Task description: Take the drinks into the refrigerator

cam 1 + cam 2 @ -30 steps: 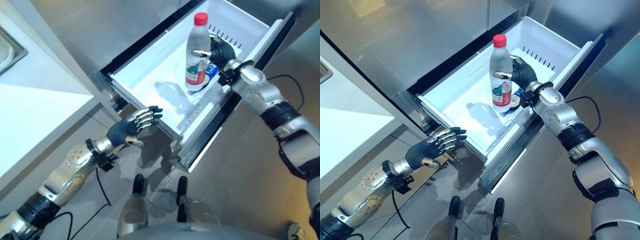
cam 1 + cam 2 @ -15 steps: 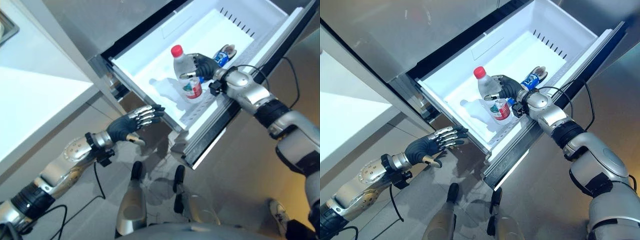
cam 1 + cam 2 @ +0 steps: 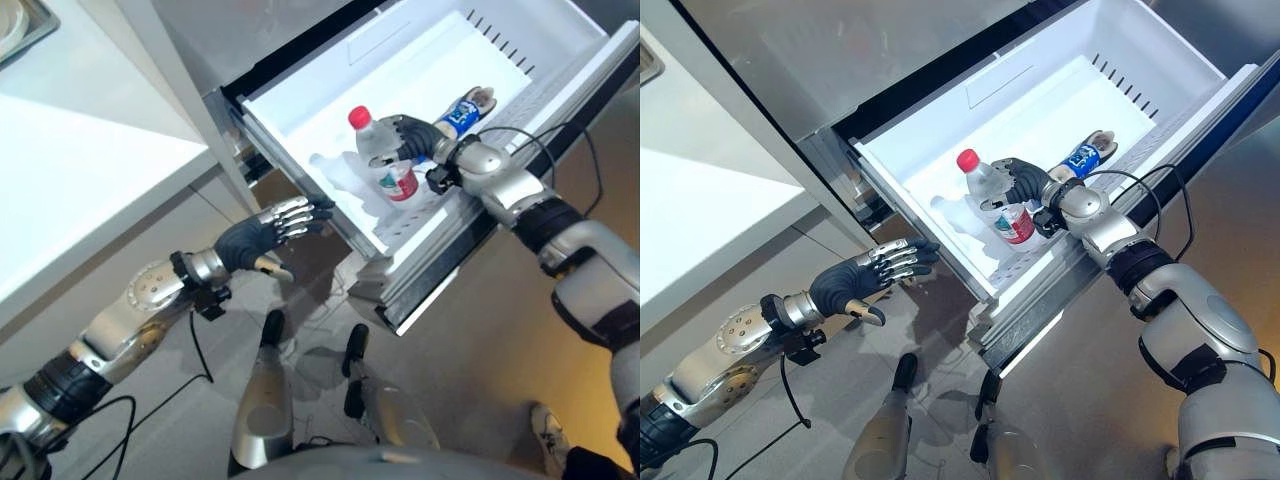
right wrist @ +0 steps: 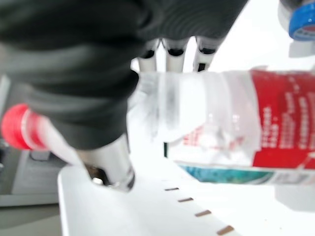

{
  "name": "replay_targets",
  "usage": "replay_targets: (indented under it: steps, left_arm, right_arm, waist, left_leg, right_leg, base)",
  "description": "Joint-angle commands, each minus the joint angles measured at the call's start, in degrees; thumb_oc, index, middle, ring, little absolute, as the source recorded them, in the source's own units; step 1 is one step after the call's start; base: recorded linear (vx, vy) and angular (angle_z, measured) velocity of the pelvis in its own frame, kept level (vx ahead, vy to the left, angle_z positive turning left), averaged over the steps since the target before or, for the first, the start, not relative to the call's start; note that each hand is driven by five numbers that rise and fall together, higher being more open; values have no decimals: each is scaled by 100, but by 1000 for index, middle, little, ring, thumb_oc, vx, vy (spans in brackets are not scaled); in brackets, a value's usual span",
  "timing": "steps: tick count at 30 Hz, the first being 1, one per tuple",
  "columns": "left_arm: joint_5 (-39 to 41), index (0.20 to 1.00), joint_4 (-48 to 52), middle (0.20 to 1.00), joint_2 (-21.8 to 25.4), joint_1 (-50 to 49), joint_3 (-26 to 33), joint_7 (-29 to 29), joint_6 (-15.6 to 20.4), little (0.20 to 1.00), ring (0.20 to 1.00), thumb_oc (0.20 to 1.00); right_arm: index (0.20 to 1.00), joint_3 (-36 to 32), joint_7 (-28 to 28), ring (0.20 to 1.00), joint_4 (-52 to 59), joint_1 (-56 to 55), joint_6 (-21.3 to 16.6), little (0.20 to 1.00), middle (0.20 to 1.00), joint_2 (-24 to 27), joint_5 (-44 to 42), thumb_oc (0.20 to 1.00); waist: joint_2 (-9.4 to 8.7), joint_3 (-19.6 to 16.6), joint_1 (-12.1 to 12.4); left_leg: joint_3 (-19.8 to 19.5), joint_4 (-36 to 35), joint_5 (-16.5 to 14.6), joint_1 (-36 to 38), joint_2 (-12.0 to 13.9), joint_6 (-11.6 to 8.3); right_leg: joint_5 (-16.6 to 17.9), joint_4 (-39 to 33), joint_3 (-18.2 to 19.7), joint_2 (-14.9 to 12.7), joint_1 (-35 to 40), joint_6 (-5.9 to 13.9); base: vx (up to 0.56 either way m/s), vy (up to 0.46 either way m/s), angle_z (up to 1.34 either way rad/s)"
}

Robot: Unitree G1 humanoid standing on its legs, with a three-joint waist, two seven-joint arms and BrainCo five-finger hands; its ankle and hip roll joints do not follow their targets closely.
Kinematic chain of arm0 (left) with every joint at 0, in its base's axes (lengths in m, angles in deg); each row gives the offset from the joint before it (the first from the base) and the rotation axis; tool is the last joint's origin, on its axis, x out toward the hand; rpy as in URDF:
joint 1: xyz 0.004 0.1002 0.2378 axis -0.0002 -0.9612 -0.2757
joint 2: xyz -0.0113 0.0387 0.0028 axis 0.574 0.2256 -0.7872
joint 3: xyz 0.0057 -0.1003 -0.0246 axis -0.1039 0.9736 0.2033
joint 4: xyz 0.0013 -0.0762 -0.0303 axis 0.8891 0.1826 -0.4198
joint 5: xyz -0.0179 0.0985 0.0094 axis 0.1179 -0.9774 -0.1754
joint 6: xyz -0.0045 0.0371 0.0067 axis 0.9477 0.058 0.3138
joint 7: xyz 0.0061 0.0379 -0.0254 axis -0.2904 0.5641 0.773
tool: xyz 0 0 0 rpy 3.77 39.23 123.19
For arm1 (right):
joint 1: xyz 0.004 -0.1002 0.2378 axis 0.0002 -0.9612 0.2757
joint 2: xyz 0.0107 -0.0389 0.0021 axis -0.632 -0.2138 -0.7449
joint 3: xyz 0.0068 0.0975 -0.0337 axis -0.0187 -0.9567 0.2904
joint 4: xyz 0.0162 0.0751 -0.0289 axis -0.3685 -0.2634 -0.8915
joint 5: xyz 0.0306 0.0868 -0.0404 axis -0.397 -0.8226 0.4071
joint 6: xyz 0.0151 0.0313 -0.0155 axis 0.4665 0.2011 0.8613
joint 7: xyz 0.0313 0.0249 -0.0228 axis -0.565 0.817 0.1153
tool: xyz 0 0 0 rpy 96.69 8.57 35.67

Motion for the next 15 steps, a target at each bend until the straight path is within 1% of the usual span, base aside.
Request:
replay_targets:
  steps: [1, 3, 5, 7, 11, 15]
  left_arm:
    - [63, 1000, 788, 1000, 261, -20, 102, 31, 358, 1000, 1000, 1000]
    - [59, 1000, 858, 1000, 283, -46, 152, 68, 348, 1000, 1000, 1000]
    - [59, 1000, 862, 1000, 285, -53, 159, 68, 347, 1000, 1000, 1000]
    - [62, 1000, 925, 1000, 301, -84, 231, 120, 353, 1000, 1000, 1000]
    - [46, 1000, 995, 1000, 327, -194, 368, 157, 397, 1000, 1000, 1000]
    - [24, 1000, 997, 1000, 266, -290, 422, 204, 408, 1000, 1000, 1000]
  right_arm:
    - [200, 18, 151, 200, -154, 246, -305, 200, 200, -275, 14, 200]
    - [200, -14, 204, 200, -254, 190, -298, 200, 200, -465, 119, 200]
    - [200, -13, 203, 200, -257, 192, -300, 200, 200, -470, 120, 200]
    - [200, -20, 275, 200, -397, 203, -311, 200, 200, -619, 266, 200]
    - [200, -86, 380, 200, -579, 238, -339, 200, 200, -667, 389, 200]
    - [200, -104, 450, 200, -633, 260, -336, 200, 200, -588, 492, 200]
  waist:
    - [19, 153, 112]
    - [8, 233, 175]
    - [5, 229, 171]
    - [-3, 323, 242]
    - [-20, 420, 331]
    - [-53, 522, 376]
  left_leg:
    - [-166, -117, 171, -146, -450, 627]
    - [-187, -118, 197, -217, -457, 624]
    - [-187, -118, 198, -220, -457, 624]
    - [-201, -119, 236, -332, -453, 624]
    - [-230, -165, 296, -469, -454, 611]
    - [-283, -216, 362, -599, -443, 582]
  right_leg:
    - [-562, 1023, -209, 12, -460, 67]
    - [-541, 1024, -237, 11, -517, 72]
    - [-541, 1025, -238, 10, -520, 72]
    - [-501, 1025, -253, 14, -625, 82]
    - [-467, 1006, -303, 9, -744, 102]
    - [-462, 985, -391, 3, -840, 121]
  base:
    - [-37, -12, 0]
    - [-29, -27, 2]
    - [-13, -14, 6]
    - [-29, -26, 4]
    - [0, -4, 2]
    - [24, -22, 6]
